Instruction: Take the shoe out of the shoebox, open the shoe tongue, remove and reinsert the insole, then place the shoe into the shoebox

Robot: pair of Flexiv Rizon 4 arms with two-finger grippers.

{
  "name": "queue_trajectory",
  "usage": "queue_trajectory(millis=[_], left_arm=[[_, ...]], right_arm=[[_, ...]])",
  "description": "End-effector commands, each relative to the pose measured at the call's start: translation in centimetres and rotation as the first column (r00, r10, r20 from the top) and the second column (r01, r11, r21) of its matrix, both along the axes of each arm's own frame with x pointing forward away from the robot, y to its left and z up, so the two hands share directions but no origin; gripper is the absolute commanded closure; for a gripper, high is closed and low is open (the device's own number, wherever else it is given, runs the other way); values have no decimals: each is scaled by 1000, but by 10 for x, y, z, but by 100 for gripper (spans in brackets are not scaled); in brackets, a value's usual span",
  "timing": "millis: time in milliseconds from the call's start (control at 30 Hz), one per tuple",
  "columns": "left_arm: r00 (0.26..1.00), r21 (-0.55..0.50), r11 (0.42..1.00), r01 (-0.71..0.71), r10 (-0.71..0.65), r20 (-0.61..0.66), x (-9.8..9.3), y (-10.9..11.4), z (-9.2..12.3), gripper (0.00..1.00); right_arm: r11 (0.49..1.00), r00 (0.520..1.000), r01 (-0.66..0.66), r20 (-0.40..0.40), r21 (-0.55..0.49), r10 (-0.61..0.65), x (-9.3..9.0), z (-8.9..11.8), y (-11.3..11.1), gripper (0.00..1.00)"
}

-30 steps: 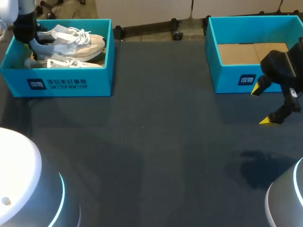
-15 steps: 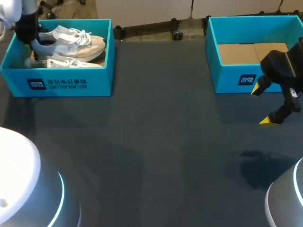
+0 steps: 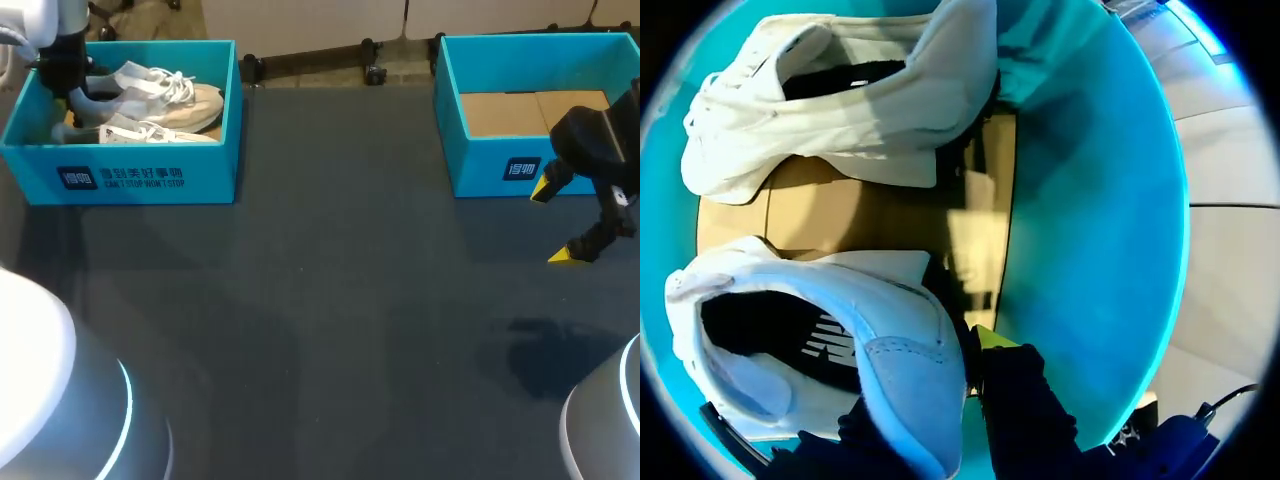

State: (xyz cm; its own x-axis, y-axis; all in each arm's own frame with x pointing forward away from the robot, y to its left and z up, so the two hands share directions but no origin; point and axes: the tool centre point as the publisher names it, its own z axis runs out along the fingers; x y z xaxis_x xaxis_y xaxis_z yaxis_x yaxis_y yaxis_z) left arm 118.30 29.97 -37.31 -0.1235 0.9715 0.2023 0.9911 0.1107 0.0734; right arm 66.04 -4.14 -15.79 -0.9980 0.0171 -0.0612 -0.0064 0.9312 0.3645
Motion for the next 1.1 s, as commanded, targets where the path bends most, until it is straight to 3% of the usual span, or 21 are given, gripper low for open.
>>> queue_trajectory(millis=[33, 500, 600, 667, 700, 767, 867, 1100], left_arm=[[1000, -2, 1000, -2, 2, -12, 6, 4, 0, 100], [1000, 18, 1000, -2, 3, -25, 6, 11, -7, 100], [1000, 20, 1000, 0, 1, -25, 6, 10, -8, 67], [1000, 21, 1000, 1, 0, -26, 7, 10, -8, 55], [1000, 21, 1000, 1, 0, -26, 7, 10, -8, 55], [1000, 19, 1000, 5, -5, -26, 6, 10, -6, 36], [1000, 13, 1000, 14, -14, -26, 5, 9, -2, 31], [999, -14, 999, 34, -34, -30, 3, 1, 10, 36]], right_arm=[[1000, 1000, -1, -5, -3, 1, 3, 0, 1, 0], [1000, 1000, -1, -5, -3, 1, 3, 0, 1, 0], [1000, 1000, -1, -5, -3, 1, 3, 0, 1, 0], [1000, 1000, -1, -5, -3, 1, 3, 0, 1, 0], [1000, 1000, -1, -5, -3, 1, 3, 0, 1, 0], [1000, 1000, -1, -5, -3, 1, 3, 0, 1, 0], [1000, 1000, -1, -5, -3, 1, 3, 0, 1, 0], [1000, 1000, -1, -5, -3, 1, 3, 0, 1, 0]])
